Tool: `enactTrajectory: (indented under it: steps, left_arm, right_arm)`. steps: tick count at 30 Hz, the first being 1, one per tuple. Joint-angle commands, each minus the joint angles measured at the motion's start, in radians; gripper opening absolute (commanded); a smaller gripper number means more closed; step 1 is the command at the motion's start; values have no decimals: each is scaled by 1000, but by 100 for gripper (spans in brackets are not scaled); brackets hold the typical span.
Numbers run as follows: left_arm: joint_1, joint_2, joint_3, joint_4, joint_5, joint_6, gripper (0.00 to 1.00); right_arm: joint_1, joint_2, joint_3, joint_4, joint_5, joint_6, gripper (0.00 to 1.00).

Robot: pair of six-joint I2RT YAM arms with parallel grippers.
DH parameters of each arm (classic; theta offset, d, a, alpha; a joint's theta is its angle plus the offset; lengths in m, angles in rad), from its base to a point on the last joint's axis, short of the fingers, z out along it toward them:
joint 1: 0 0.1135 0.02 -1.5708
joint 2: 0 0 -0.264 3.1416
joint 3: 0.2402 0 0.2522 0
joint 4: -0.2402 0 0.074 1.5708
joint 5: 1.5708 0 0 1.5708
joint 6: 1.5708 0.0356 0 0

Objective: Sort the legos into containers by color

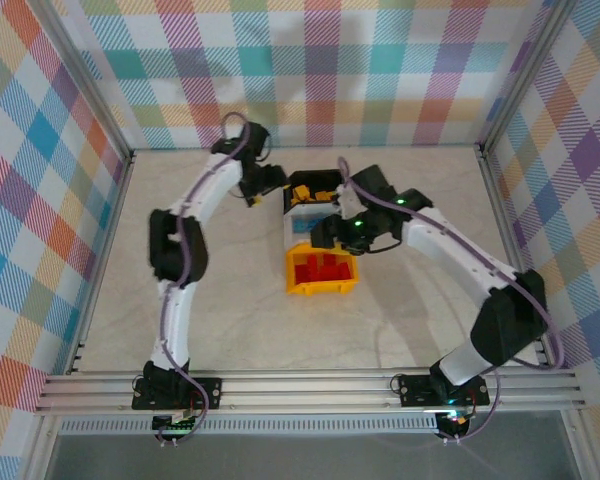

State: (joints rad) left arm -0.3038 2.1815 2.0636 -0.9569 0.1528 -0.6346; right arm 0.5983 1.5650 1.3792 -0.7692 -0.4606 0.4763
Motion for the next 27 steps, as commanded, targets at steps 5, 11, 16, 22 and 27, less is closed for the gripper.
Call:
enactTrajectory:
  steps: [5, 11, 16, 22, 27]
  left_arm:
    - [219, -708, -546, -162, -162, -37, 78]
    - [337, -1076, -668, -410, -301, -13, 79]
    - [361, -1207, -655, -567, -379, 10, 79]
    - [365, -1238, -627, -610, -412, 44, 79]
    - [367, -1237, -590, -615, -424, 83, 79]
  right_arm:
    - [231, 122, -28, 362, -30, -244, 65]
    - [376, 275, -31, 632, -96, -475, 69]
    - [468, 460, 63, 799, -137, -551, 71]
    - [510, 744, 502, 633, -262, -262, 61]
    - [525, 957, 874, 464, -408, -1, 35]
